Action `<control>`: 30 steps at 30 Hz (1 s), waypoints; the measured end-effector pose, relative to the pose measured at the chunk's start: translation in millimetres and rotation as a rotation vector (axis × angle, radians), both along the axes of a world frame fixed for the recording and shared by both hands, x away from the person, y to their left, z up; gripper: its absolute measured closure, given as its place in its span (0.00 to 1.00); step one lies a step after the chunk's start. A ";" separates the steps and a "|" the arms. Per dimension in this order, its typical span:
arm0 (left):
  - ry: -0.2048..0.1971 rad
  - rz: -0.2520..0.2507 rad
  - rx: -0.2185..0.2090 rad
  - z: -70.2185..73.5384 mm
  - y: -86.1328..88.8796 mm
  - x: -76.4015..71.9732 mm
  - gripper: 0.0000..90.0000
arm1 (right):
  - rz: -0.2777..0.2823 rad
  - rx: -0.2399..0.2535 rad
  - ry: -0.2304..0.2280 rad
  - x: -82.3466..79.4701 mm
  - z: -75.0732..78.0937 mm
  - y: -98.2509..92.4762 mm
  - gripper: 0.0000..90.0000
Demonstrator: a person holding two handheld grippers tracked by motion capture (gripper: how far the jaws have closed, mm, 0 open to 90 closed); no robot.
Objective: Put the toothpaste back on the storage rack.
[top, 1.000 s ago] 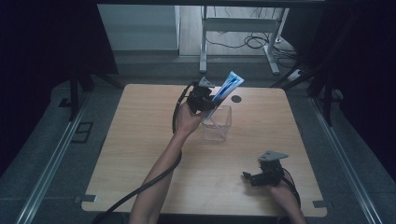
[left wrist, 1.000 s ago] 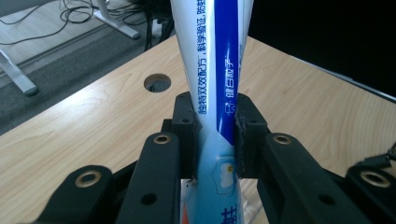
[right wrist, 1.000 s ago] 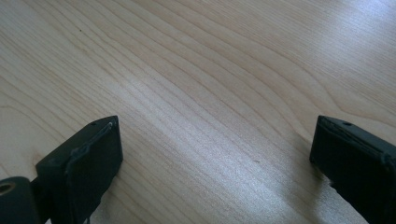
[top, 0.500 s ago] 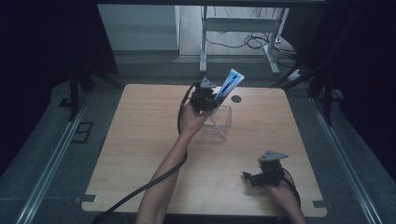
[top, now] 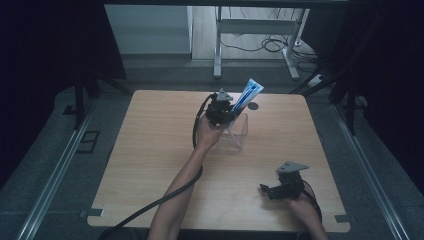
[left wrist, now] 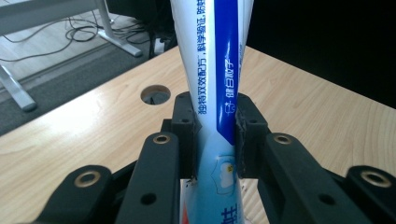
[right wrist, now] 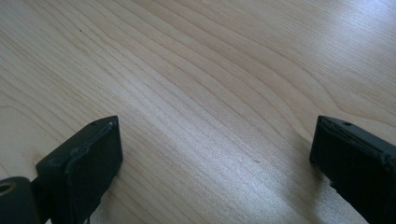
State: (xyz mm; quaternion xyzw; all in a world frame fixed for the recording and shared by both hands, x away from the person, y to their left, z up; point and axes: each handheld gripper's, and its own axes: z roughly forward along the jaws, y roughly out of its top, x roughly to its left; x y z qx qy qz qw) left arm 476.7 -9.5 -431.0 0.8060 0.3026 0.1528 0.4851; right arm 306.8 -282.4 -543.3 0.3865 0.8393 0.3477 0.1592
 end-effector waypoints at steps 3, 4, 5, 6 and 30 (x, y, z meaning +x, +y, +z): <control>-0.003 0.002 0.016 -5.3 -0.9 -1.1 0.82 | 0.000 0.000 0.000 0.0 0.0 0.0 0.03; -0.002 0.004 0.016 -7.1 -0.9 -1.2 0.82 | 0.000 0.000 0.000 0.0 0.0 0.0 0.03; -0.001 0.006 0.018 -9.1 -0.7 -1.4 0.82 | 0.000 0.000 0.000 0.0 0.0 0.0 0.03; 0.001 0.008 0.020 -10.1 -0.6 -1.5 0.82 | 0.000 0.000 0.000 0.0 0.0 0.0 0.03; -0.012 0.013 0.101 -28.3 -11.1 -10.6 0.81 | 0.002 -0.002 0.000 0.1 0.0 -0.2 0.03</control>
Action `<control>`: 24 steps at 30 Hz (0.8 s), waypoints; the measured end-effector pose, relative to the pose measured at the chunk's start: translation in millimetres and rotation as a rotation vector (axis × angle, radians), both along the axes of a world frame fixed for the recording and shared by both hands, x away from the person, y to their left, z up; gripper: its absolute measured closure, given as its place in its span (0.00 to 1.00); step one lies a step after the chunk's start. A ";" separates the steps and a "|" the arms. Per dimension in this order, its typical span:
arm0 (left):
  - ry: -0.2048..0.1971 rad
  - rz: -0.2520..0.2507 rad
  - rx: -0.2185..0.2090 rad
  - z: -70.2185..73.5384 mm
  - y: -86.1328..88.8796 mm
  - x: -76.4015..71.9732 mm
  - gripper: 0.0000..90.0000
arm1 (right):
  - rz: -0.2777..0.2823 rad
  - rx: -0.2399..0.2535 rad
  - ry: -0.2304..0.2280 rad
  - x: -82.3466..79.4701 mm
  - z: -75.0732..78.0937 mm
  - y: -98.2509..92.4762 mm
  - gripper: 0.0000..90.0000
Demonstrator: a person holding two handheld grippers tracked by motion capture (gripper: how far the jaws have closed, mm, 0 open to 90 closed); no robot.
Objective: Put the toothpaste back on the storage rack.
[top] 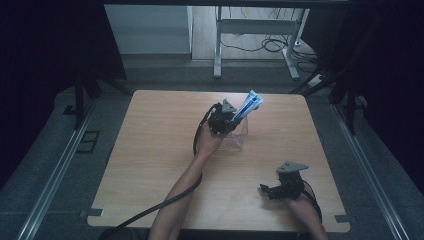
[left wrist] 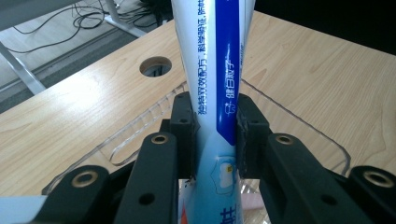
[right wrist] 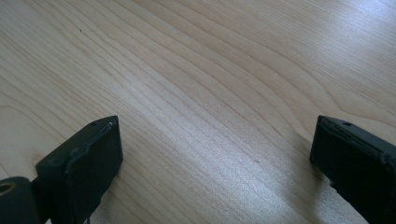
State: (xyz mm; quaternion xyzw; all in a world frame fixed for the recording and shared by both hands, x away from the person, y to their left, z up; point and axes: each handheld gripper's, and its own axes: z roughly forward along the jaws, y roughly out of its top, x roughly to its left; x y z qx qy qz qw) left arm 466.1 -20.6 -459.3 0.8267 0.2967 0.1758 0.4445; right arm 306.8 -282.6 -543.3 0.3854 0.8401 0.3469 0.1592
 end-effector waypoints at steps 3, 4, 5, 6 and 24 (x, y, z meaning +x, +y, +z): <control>0.001 0.000 0.011 -0.9 -1.2 -1.6 0.81 | 0.000 0.000 0.000 0.0 0.0 0.0 0.03; -0.002 -0.003 0.016 -1.0 -1.8 -1.9 0.81 | 0.000 0.000 0.000 0.0 0.0 0.0 0.03; -0.004 -0.003 0.024 -1.2 -2.4 -2.3 0.81 | 0.000 0.000 0.000 0.0 0.0 0.0 0.03; -0.007 0.001 0.026 -1.3 -2.7 -2.9 0.81 | 0.000 0.000 0.000 0.0 0.0 0.0 0.03; -0.010 0.008 0.083 -1.0 -3.8 -7.2 0.80 | -0.001 0.000 0.001 -0.1 0.0 0.1 0.03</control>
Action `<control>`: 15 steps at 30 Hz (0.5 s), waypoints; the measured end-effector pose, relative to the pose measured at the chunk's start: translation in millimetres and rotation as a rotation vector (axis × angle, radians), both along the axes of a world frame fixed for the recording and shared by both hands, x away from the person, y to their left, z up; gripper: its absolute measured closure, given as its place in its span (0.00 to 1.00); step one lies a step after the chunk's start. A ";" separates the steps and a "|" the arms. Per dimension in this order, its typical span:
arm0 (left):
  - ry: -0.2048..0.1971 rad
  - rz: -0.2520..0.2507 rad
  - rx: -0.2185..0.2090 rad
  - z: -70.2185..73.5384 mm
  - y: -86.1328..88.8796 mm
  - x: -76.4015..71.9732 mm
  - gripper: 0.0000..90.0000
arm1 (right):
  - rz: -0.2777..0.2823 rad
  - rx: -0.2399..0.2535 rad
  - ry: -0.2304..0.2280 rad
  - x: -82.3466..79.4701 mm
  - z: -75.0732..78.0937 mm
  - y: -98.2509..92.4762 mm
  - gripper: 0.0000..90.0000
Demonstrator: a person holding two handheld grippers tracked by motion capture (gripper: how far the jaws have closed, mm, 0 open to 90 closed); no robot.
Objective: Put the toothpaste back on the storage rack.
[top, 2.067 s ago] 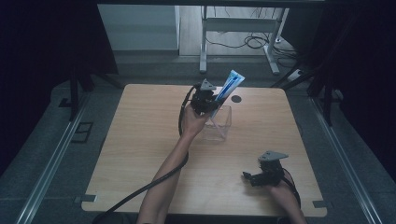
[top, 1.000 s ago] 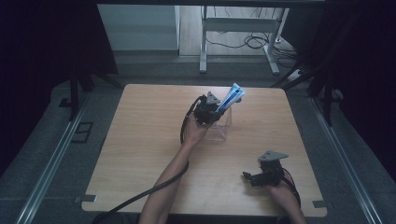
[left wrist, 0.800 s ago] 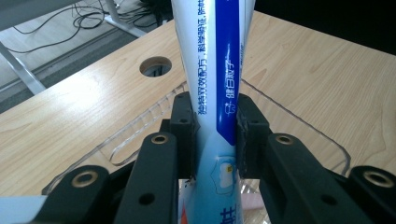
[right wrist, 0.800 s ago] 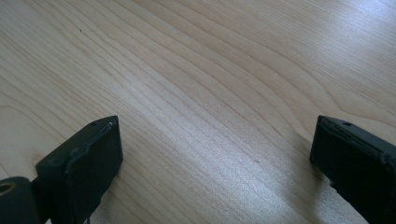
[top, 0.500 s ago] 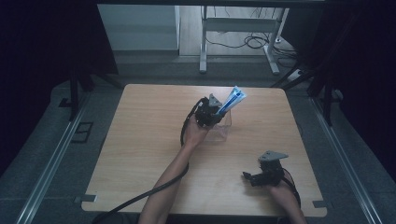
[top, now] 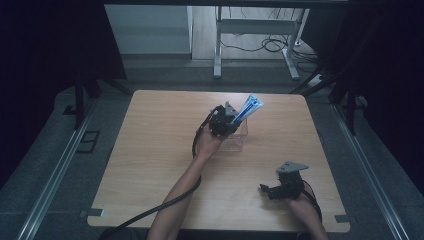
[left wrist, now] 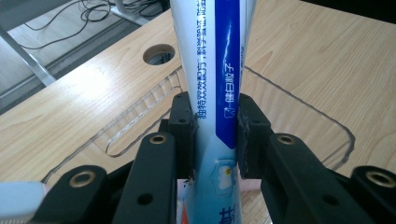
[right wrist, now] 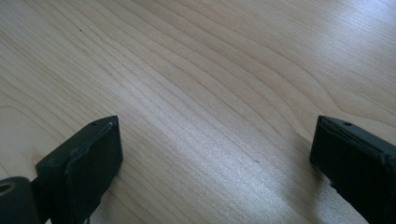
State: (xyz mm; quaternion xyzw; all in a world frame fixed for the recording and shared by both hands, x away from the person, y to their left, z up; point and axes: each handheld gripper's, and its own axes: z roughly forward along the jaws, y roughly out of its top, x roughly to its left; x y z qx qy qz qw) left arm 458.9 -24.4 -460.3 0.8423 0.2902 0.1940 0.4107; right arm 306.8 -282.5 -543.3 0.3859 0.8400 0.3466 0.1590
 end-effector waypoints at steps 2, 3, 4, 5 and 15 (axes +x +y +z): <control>0.002 -0.001 0.005 0.0 0.6 -0.3 0.80 | 0.000 0.000 0.000 0.0 0.0 0.0 0.03; 0.003 -0.001 0.011 0.2 0.8 -0.5 0.80 | 0.000 0.000 0.000 0.0 0.0 0.0 0.03; 0.008 0.000 0.015 0.3 0.8 -0.5 0.80 | 0.000 0.000 0.000 0.0 0.0 0.0 0.03; 0.012 0.001 0.017 0.2 0.6 -0.5 0.80 | 0.000 0.000 0.000 0.0 0.0 0.0 0.03; 0.050 0.005 0.069 -0.5 0.6 -1.2 0.80 | 0.001 0.000 -0.001 0.1 0.0 -0.1 0.03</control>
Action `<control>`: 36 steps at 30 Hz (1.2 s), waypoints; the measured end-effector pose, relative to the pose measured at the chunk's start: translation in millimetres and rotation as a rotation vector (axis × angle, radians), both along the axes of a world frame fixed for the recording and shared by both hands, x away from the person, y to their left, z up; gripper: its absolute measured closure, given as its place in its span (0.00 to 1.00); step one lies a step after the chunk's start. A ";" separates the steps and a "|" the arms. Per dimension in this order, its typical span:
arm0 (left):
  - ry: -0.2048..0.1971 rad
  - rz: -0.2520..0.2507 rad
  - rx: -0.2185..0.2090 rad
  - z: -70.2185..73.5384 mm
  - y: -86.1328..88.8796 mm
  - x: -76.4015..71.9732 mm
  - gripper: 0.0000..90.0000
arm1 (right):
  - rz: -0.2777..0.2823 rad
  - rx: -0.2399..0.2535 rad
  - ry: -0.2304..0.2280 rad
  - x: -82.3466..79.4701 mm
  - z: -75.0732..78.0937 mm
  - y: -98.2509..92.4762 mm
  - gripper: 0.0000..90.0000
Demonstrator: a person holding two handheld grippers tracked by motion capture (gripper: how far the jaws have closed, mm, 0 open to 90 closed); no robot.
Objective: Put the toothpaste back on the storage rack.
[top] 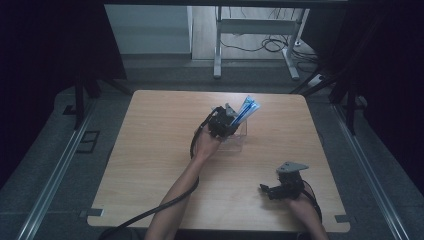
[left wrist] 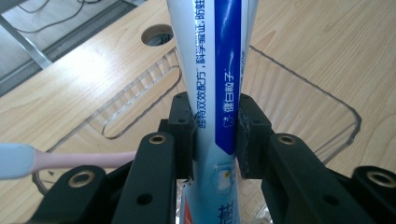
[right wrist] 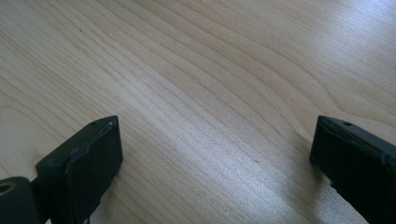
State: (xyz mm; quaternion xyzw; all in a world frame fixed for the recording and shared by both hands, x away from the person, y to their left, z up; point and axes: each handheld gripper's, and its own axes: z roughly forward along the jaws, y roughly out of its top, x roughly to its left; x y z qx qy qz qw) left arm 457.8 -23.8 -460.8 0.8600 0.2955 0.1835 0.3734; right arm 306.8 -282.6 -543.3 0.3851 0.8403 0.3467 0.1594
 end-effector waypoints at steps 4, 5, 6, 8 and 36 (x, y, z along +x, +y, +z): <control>0.017 0.004 0.020 0.6 -0.4 -0.4 0.80 | 0.000 0.000 0.000 0.0 0.0 0.0 0.03; 0.020 0.005 0.020 0.5 -0.5 -0.6 0.80 | 0.000 0.000 0.000 0.0 0.0 0.0 0.02; 0.024 0.006 0.023 0.6 -0.6 -0.6 0.79 | 0.000 0.000 0.000 0.0 0.0 0.0 0.02; 0.034 0.008 0.032 1.1 -1.1 -0.8 0.79 | 0.000 0.000 0.000 0.0 0.0 0.0 0.03; 0.098 0.044 0.012 9.3 1.1 -1.8 0.57 | -0.002 0.001 0.000 -0.1 0.0 0.2 0.02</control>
